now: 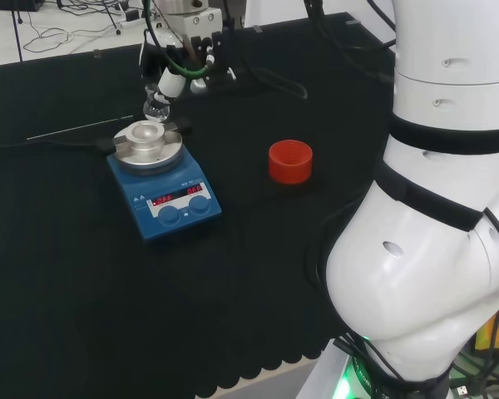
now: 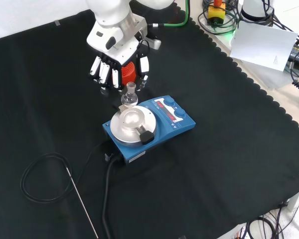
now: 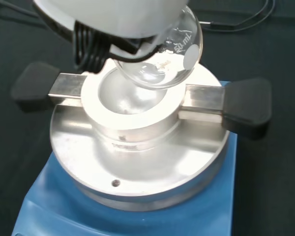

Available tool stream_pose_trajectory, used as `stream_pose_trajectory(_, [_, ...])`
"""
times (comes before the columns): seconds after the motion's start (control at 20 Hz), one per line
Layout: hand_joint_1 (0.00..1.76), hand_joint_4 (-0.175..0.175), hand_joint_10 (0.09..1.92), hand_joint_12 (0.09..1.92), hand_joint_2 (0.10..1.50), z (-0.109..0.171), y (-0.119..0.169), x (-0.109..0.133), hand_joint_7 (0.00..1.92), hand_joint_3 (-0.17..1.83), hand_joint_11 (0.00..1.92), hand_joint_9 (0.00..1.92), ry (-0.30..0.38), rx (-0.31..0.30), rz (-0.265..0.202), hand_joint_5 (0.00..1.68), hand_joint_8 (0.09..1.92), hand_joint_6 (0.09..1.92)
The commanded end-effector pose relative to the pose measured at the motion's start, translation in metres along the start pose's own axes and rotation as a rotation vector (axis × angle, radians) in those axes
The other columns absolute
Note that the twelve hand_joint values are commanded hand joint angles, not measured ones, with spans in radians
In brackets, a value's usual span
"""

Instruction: Place the round-bottom flask on the heater.

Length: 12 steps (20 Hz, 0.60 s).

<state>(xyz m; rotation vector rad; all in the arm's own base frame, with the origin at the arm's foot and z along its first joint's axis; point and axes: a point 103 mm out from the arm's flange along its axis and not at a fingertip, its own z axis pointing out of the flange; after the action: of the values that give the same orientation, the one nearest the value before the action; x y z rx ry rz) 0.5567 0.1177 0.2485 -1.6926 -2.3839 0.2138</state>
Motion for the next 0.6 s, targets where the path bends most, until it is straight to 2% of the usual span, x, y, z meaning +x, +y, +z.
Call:
stream_pose_trajectory(0.05, [1.11, 0.175, 0.53, 1.32, 0.58, 0.003, 0.004, 0.012, 0.59, 0.85, 0.42, 0.8, -0.008, 0.016, -0.019, 1.23, 0.65, 0.86])
stream_pose_trajectory(0.6, [1.11, 0.175, 0.53, 1.32, 0.58, 0.014, 0.014, 0.012, 0.59, 0.86, 0.42, 0.8, 0.008, 0.03, -0.044, 1.23, 0.65, 0.86])
